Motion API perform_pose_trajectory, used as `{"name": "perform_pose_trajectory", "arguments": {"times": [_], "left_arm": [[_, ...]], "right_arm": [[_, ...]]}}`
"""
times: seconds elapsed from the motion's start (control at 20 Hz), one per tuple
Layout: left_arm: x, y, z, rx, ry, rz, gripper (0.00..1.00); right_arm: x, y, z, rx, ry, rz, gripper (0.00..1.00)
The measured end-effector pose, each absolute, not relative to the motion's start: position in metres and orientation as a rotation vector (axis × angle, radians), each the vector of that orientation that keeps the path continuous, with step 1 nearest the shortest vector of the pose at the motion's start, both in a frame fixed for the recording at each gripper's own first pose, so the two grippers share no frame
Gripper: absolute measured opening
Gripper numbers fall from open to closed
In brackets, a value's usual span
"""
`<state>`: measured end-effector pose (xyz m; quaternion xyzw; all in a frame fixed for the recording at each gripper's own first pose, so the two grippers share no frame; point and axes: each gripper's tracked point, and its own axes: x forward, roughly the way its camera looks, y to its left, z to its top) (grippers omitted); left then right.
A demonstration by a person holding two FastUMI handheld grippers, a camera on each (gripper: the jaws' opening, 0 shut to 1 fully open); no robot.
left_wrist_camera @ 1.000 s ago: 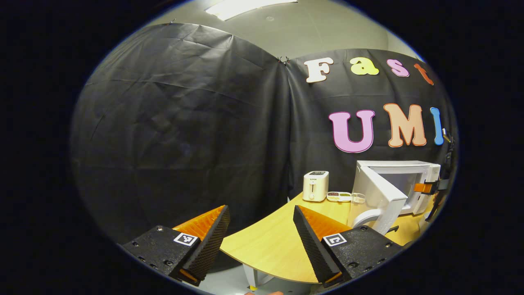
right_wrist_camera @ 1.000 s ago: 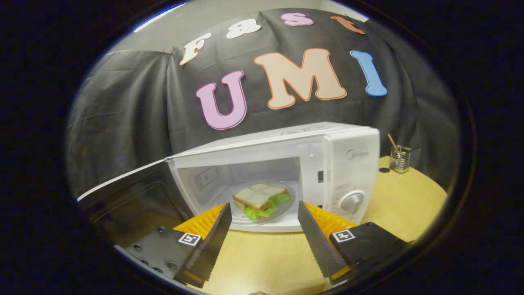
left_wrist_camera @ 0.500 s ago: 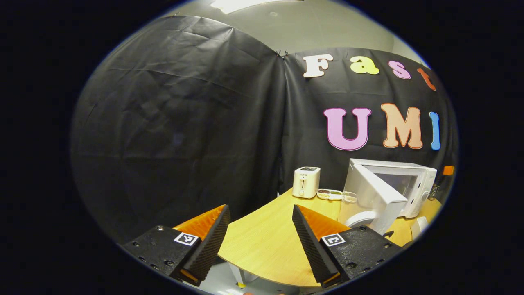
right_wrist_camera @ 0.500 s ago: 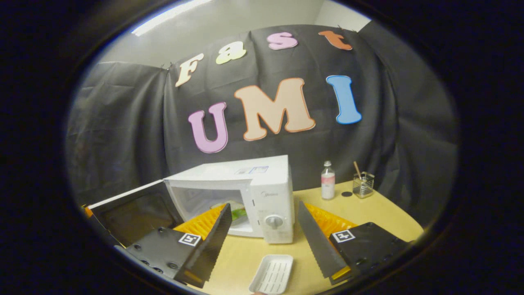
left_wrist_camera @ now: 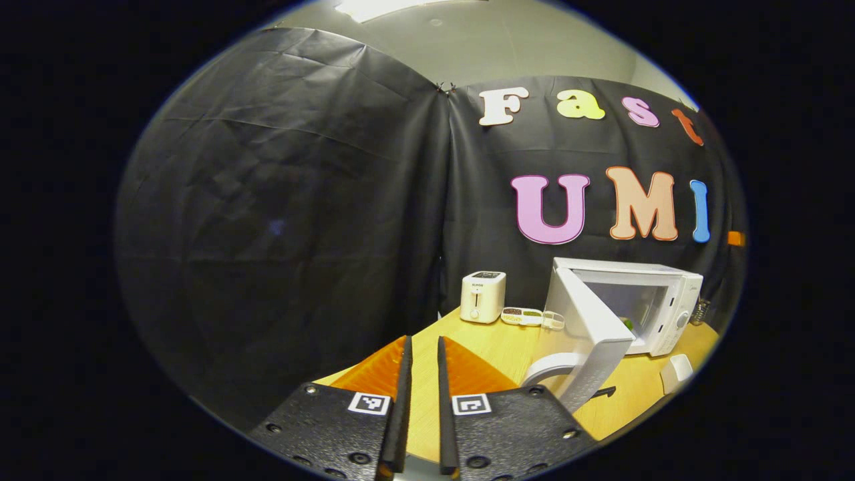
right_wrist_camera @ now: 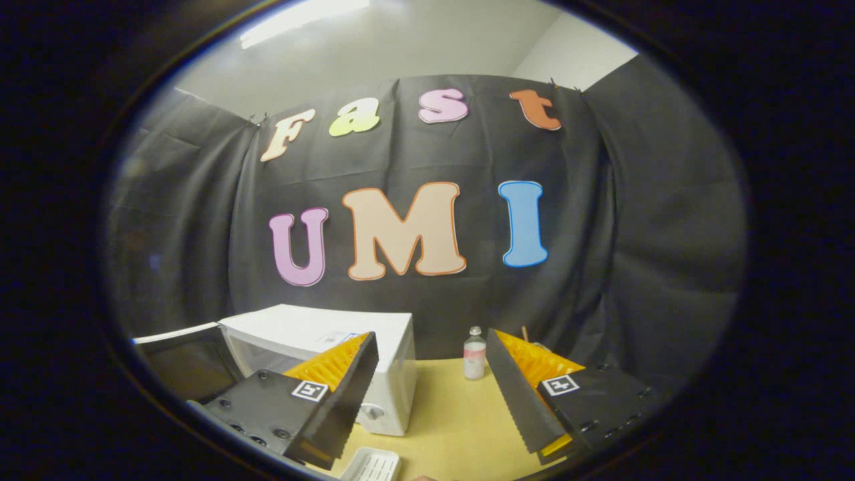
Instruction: Open the microwave oven with the left hand, put the food in, and close the microwave oven.
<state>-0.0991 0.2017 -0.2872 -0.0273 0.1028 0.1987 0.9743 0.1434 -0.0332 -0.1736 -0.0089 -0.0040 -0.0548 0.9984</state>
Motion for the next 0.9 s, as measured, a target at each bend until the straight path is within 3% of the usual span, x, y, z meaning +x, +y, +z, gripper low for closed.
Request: {"name": "perform_pose_trajectory", "arguments": {"times": [0.05, 0.1, 0.2, 0.3, 0.35, 0.9], "left_arm": [[-0.099, 0.201, -0.289, -0.048, 0.229, 0.413, 0.09], [-0.100, 0.198, -0.290, -0.045, 0.236, 0.418, 0.16], [-0.097, 0.187, -0.288, -0.056, 0.236, 0.405, 0.03], [-0.091, 0.179, -0.288, -0.057, 0.238, 0.389, 0.00], [-0.089, 0.178, -0.288, -0.045, 0.238, 0.391, 0.01], [-0.075, 0.144, -0.278, -0.004, 0.227, 0.327, 0.01]], "right_arm": [[0.146, -0.030, -0.172, -0.017, -0.011, -0.096, 0.92], [0.150, -0.028, -0.174, -0.018, -0.007, -0.082, 0.99], [0.157, -0.028, -0.182, -0.029, 0.008, -0.063, 0.99], [0.165, -0.027, -0.184, -0.032, 0.009, -0.042, 0.99], [0.170, -0.027, -0.184, -0.026, 0.005, -0.036, 0.92], [0.195, -0.040, -0.200, 0.001, 0.001, -0.032, 0.92]]}}
